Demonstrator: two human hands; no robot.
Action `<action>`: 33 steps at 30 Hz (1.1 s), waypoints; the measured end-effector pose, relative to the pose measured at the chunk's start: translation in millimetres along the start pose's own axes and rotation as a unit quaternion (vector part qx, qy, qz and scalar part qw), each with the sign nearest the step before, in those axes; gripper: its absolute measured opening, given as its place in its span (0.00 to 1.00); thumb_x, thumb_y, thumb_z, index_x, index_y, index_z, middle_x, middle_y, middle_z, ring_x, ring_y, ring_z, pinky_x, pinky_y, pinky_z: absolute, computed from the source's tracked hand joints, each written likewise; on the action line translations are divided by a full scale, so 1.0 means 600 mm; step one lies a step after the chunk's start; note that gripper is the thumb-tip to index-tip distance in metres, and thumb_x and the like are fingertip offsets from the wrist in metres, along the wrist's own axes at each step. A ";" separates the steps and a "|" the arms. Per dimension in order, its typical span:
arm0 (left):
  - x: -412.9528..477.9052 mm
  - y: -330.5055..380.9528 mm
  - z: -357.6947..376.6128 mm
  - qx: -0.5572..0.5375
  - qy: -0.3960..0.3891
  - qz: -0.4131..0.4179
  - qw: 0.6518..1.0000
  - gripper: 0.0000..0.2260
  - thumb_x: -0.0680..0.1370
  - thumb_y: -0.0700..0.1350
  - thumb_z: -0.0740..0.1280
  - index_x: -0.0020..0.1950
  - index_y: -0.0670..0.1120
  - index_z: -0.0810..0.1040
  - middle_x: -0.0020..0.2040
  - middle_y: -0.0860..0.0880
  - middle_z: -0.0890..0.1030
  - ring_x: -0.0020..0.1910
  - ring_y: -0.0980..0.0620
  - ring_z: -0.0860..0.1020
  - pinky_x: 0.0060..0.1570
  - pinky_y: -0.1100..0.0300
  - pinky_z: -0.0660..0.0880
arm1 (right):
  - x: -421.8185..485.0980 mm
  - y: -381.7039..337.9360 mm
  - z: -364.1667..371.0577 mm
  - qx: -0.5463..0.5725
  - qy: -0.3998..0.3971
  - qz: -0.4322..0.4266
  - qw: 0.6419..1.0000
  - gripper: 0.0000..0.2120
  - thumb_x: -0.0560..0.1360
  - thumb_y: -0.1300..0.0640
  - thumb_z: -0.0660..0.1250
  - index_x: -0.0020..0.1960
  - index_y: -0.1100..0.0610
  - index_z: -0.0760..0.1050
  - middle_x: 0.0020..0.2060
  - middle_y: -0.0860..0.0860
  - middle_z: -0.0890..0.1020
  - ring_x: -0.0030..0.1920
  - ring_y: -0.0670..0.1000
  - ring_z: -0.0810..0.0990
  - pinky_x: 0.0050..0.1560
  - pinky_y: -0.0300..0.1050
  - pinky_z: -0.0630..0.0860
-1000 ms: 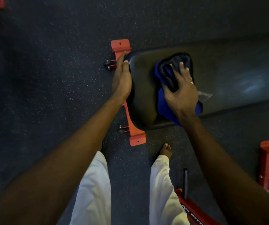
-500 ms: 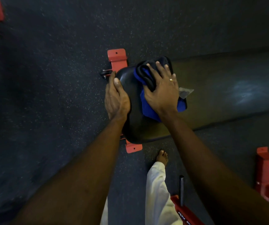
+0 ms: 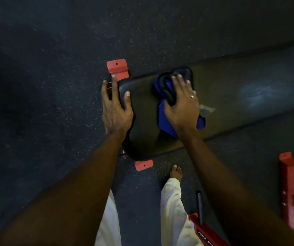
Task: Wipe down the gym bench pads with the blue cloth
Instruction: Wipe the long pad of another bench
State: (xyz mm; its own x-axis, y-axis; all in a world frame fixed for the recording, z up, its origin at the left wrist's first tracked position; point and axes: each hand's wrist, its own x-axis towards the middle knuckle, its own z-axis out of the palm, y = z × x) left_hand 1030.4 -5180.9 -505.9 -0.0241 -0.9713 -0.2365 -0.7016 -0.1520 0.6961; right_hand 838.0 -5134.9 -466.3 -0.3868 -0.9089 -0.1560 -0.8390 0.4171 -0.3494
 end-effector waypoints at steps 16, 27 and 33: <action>0.009 0.000 0.000 0.063 -0.011 0.053 0.997 0.26 0.86 0.57 0.50 0.82 0.49 0.60 0.80 0.42 0.62 0.77 0.41 0.64 0.71 0.45 0.66 | -0.135 0.157 -0.032 0.050 0.073 0.124 0.988 0.35 0.72 0.55 0.64 0.79 0.53 0.64 0.77 0.54 0.68 0.79 0.59 0.63 0.75 0.65 0.65; 0.031 0.064 0.031 0.162 -0.024 0.095 0.982 0.25 0.84 0.56 0.55 0.81 0.53 0.60 0.79 0.38 0.62 0.79 0.33 0.56 0.75 0.32 0.48 | -0.195 0.057 0.007 0.037 -0.032 -0.010 0.999 0.43 0.65 0.54 0.67 0.80 0.49 0.61 0.80 0.45 0.62 0.81 0.49 0.55 0.80 0.56 0.51; 0.017 0.081 0.053 0.253 -0.007 0.088 0.964 0.25 0.85 0.61 0.49 0.81 0.58 0.60 0.79 0.38 0.62 0.79 0.33 0.56 0.75 0.30 0.47 | -0.049 0.114 -0.037 0.091 0.102 0.182 0.974 0.34 0.74 0.54 0.65 0.79 0.57 0.63 0.78 0.54 0.67 0.79 0.57 0.62 0.80 0.59 0.55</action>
State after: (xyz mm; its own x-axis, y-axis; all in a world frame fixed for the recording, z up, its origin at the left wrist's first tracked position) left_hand 973.4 -5192.4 -496.4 -0.1815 -0.9708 -0.1570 -0.9429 0.1264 0.3081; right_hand 783.6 -5079.5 -464.8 -0.7291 -0.6740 -0.1188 -0.5583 0.6861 -0.4664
